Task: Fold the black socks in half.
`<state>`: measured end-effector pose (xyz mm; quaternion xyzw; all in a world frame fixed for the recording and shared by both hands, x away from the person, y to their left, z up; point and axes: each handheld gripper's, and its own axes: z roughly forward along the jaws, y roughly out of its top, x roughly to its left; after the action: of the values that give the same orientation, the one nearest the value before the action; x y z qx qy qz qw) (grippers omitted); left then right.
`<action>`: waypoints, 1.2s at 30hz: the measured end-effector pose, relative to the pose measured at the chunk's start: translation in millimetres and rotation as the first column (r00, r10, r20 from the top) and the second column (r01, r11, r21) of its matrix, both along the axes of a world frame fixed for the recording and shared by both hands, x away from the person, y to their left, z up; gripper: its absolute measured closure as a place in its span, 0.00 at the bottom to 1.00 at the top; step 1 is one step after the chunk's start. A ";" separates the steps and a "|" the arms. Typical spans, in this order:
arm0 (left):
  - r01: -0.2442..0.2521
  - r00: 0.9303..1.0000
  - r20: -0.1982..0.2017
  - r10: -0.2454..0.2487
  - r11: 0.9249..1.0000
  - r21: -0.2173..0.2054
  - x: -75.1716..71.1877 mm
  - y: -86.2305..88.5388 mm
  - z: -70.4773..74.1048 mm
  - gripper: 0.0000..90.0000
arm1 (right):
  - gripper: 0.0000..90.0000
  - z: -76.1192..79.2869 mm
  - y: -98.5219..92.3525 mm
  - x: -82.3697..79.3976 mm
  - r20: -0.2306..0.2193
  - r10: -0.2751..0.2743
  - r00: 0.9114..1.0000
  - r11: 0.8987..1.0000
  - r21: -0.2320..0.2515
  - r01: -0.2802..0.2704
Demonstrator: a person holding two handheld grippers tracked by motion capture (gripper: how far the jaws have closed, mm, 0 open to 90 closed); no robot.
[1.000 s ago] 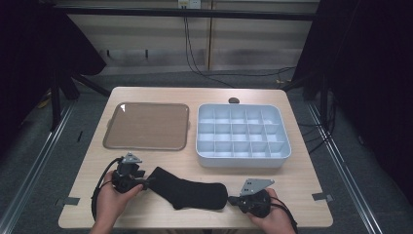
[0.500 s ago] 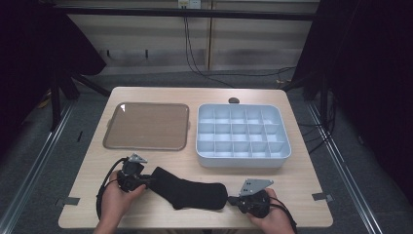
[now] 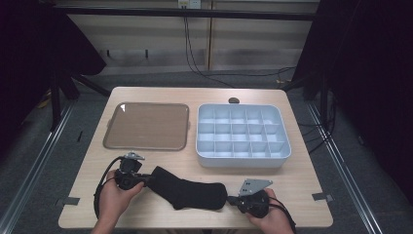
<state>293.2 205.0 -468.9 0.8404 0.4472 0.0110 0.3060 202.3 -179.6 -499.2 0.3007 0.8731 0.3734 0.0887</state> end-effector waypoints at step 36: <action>0.008 1.000 -0.005 -0.007 0.995 0.100 -0.8 -4.8 -8.5 0.70 | 1.00 -0.3 0.7 0.6 -0.023 -0.014 1.000 1.000 0.016 0.014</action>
<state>292.5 200.3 -477.5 0.8564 0.4437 0.0302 0.2623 202.9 -178.9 -499.5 0.3117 0.8689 0.3762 0.0791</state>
